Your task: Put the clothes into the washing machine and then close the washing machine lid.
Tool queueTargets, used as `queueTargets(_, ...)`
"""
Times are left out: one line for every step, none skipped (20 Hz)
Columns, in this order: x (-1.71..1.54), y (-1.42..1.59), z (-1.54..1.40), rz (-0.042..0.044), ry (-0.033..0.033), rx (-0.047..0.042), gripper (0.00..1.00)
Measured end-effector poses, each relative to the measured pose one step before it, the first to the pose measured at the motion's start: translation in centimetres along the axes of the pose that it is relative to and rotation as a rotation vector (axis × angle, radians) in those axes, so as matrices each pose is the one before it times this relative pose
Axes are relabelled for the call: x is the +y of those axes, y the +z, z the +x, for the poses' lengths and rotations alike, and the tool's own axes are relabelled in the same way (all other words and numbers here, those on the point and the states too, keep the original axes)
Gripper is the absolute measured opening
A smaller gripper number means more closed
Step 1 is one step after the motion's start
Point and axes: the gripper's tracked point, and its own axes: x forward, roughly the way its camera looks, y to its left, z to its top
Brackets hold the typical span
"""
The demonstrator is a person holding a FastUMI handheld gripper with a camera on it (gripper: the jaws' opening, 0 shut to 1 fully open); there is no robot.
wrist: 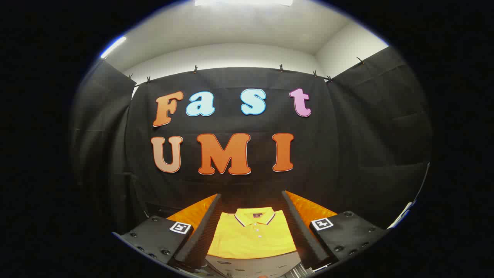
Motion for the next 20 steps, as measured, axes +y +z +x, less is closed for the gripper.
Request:
queueTargets(-0.096,-0.030,0.046,-0.00067,0.00217,-0.00124,0.97)
queueTargets(-0.080,0.089,-0.033,-0.00073,0.00054,-0.00147,0.97)
queueTargets(-0.169,0.013,-0.044,0.00001,0.00303,0.00029,0.97)
queueTargets(-0.023,0.002,0.047,0.00077,0.00118,-0.00012,0.97)
queueTargets(-0.252,0.084,0.068,0.00195,0.00029,-0.00007,0.97)
queueTargets(-0.163,0.014,0.079,0.00198,0.00353,0.00042,0.97)
queueTargets(-0.038,0.009,-0.049,0.00195,0.00186,-0.00068,0.97)
queueTargets(-0.122,0.045,0.037,0.00169,0.00212,-0.00112,0.97)
queueTargets(-0.085,0.064,0.033,0.00194,0.00222,-0.00027,0.97)
queueTargets(-0.157,0.058,0.061,0.00076,0.00247,-0.00120,0.97)
queueTargets(-0.198,-0.050,0.031,0.00019,0.00178,-0.00155,0.97)
queueTargets(-0.146,0.056,0.085,-0.00109,0.00257,-0.00211,0.97)
queueTargets(-0.175,0.188,0.008,-0.00289,0.00038,0.00057,0.97)
queueTargets(-0.194,-0.137,0.074,-0.00273,-0.00210,0.00356,0.97)
queueTargets(-0.177,-0.087,-0.142,0.00091,0.00420,0.00045,0.97)
queueTargets(-0.114,0.086,0.166,0.00348,0.00160,-0.00214,0.97)
queueTargets(-0.236,0.044,0.123,-0.00067,0.00009,0.00178,0.97)
queueTargets(-0.228,-0.231,0.176,-0.00091,0.00189,0.00467,0.97)
queueTargets(-0.308,0.019,0.146,-0.00050,0.00332,0.00084,0.97)
queueTargets(-0.283,-0.051,0.130,0.00192,0.00346,0.00056,0.97)
